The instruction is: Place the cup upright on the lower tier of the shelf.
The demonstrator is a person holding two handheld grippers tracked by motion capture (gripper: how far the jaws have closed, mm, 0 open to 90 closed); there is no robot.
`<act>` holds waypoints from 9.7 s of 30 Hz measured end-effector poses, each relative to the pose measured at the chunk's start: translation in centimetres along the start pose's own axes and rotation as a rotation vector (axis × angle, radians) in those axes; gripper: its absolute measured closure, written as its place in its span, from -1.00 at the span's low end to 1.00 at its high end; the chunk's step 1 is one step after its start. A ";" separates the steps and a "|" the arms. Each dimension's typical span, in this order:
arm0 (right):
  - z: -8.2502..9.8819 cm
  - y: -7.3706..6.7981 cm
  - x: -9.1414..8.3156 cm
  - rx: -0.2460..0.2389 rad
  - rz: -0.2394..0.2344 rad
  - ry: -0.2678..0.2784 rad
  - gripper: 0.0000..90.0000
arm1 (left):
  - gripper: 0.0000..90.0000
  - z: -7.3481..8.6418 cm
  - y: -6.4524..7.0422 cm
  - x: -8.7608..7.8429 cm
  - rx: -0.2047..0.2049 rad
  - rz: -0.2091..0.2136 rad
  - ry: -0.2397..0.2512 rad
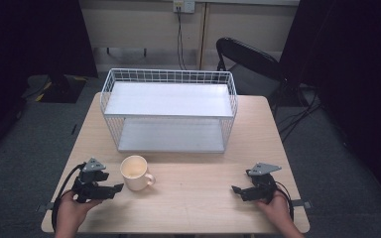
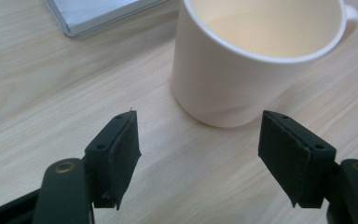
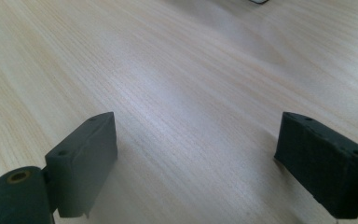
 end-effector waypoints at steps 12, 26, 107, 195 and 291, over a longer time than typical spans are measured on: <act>0.0 0.0 0.0 0.000 0.001 0.001 -0.74 | -0.33 -2.8 0.9 -1.6 0.006 0.015 0.044; -0.1 0.0 0.1 0.000 0.002 0.001 -0.74 | -0.31 -4.9 1.4 0.0 -0.008 -0.014 0.017; -0.1 0.0 0.1 0.001 0.002 0.001 -0.74 | 0.86 -6.3 2.7 5.6 -0.122 -0.200 0.037; -0.1 0.0 0.1 0.001 0.001 0.001 -0.74 | 0.85 -11.7 4.6 11.5 -0.211 -0.392 0.334; 0.0 0.0 0.0 0.000 0.002 0.001 -0.74 | -0.36 -11.8 5.7 7.4 -0.218 -0.216 0.411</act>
Point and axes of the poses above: each handheld gripper's, and its own axes: x roughly forward along the jaws, z roughly out of its underside, y roughly to its right, the point moved 3 cm from there along x, roughly forward along the jaws, and after that the axes turned 9 degrees about -x, right-handed, at the moved point
